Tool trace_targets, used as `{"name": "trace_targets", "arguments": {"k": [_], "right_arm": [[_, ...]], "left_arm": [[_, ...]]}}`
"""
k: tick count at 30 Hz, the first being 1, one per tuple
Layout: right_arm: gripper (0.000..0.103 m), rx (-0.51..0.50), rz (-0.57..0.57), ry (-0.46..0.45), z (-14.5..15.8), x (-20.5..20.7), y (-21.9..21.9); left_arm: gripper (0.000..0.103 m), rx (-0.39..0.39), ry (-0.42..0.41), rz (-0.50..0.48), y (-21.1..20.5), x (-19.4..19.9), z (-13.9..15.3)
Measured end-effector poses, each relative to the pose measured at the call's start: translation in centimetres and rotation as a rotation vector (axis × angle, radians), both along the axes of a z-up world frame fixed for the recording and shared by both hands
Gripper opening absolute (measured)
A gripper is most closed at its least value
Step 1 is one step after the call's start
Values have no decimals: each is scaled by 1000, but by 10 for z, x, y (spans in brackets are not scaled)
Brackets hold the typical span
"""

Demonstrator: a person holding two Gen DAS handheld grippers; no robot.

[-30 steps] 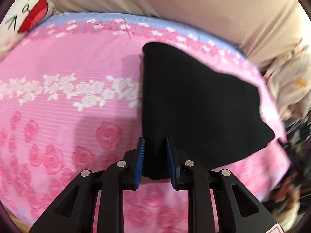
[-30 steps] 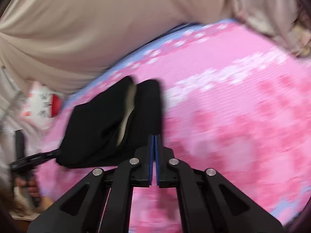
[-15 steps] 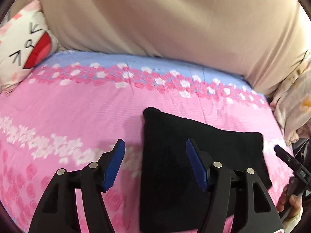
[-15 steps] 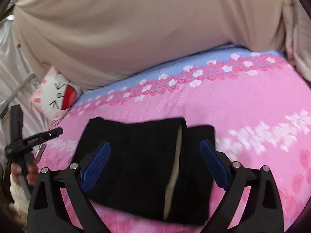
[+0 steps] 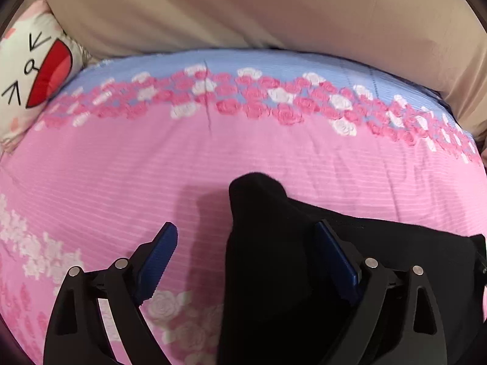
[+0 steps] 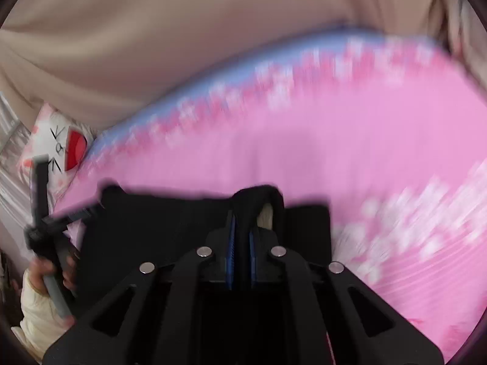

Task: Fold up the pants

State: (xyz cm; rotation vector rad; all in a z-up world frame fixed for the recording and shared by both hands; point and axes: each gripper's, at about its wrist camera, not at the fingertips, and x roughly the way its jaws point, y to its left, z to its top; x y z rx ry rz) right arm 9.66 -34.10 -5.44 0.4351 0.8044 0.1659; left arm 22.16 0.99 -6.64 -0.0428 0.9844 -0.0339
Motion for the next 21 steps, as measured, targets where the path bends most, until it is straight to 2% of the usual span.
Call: {"name": "trace_targets", "arguments": {"k": [2, 4, 7, 8, 9, 11, 12, 13, 14, 15, 16, 17, 19, 21], "right_arm": [[17, -3, -64, -70, 26, -17, -5], [18, -58, -119, -161, 58, -38, -2], [18, -36, -37, -244, 91, -50, 20], [18, 2, 36, -255, 97, -49, 38], [18, 20, 95, -248, 96, -46, 54], [17, 45, 206, -184, 72, -28, 93], [15, 34, 230, -128, 52, -15, 106], [15, -2, 231, -17, 15, 5, 118], [11, 1, 234, 53, -12, 18, 120], [6, 60, 213, 5, -16, 17, 113], [7, 75, 187, 29, -10, 16, 111], [12, 83, 176, 32, 5, 13, 114], [13, 66, 240, -60, 41, 7, 134], [13, 37, 304, -102, 58, 8, 160]], "left_arm": [[91, -50, -3, 8, 10, -2, 7], [89, -91, -34, 35, 26, -13, 26], [89, -125, -141, 108, 57, -40, 61], [89, -119, -167, 141, 67, -48, 69], [89, -108, -197, 185, 79, -58, 77], [89, -97, -222, 236, 95, -71, 84], [89, -92, -223, 254, 105, -78, 84], [89, -84, -214, 265, 112, -83, 82], [89, -74, -204, 272, 117, -86, 81], [89, -61, -190, 283, 125, -92, 78], [89, -48, -176, 290, 133, -97, 74], [89, -37, -166, 296, 137, -102, 70], [89, -19, -150, 308, 148, -112, 62], [89, -21, -152, 314, 154, -121, 58]]}}
